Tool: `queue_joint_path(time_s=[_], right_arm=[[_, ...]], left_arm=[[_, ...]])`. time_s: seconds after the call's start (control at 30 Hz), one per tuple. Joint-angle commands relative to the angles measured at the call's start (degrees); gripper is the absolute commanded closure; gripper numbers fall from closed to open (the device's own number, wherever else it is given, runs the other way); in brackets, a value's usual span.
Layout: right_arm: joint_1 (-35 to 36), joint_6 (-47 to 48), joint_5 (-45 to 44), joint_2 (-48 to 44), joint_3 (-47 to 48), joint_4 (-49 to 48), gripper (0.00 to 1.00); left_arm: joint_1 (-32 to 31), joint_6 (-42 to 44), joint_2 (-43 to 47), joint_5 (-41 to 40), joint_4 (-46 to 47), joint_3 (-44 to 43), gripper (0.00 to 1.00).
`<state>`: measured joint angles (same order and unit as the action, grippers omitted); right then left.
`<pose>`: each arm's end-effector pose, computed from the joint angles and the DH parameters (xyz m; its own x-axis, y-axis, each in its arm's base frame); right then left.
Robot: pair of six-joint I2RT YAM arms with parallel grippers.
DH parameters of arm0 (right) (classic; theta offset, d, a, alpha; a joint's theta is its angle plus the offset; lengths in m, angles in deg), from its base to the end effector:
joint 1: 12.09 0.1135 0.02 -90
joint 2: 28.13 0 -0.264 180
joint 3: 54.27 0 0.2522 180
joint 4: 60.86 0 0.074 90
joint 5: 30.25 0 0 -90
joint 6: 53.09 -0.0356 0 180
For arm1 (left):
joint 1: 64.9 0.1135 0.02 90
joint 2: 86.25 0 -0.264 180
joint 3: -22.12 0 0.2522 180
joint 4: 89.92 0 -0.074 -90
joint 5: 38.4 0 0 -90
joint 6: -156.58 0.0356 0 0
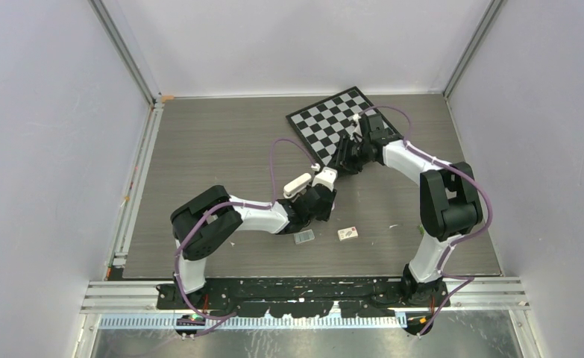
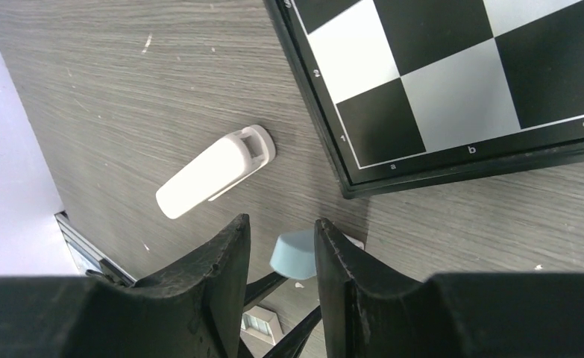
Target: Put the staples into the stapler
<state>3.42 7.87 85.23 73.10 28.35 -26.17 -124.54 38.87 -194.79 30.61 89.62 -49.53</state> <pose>0.3561 0.1147 0.2069 -0.9129 0.2014 -0.3551 -0.0526 0.8045 0.5917 0.2086 -0.3308 0.1473 -0.5792 0.1298 -0.8048 0.4432 0.8787 -0.1773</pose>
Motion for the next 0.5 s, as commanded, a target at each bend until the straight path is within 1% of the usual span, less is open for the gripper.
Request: queue_joint_path(time_s=[0.0, 0.27, 0.47], right_arm=[[-0.27, 0.47, 2.47, 2.04, 1.92, -1.41, 0.58], [-0.24, 0.87, 4.82, 2.55, 0.97, -1.65, 0.64], [-0.19, 1.02, 7.83, 1.61, -1.06, -2.21, 0.66]], left_arm=[[0.21, 2.03, 1.27, -1.73, 0.5, 0.07, 0.61], [0.15, 2.56, 0.79, -2.16, -0.11, -0.62, 0.62], [0.18, 3.48, 0.75, -2.19, -0.2, -0.36, 0.62]])
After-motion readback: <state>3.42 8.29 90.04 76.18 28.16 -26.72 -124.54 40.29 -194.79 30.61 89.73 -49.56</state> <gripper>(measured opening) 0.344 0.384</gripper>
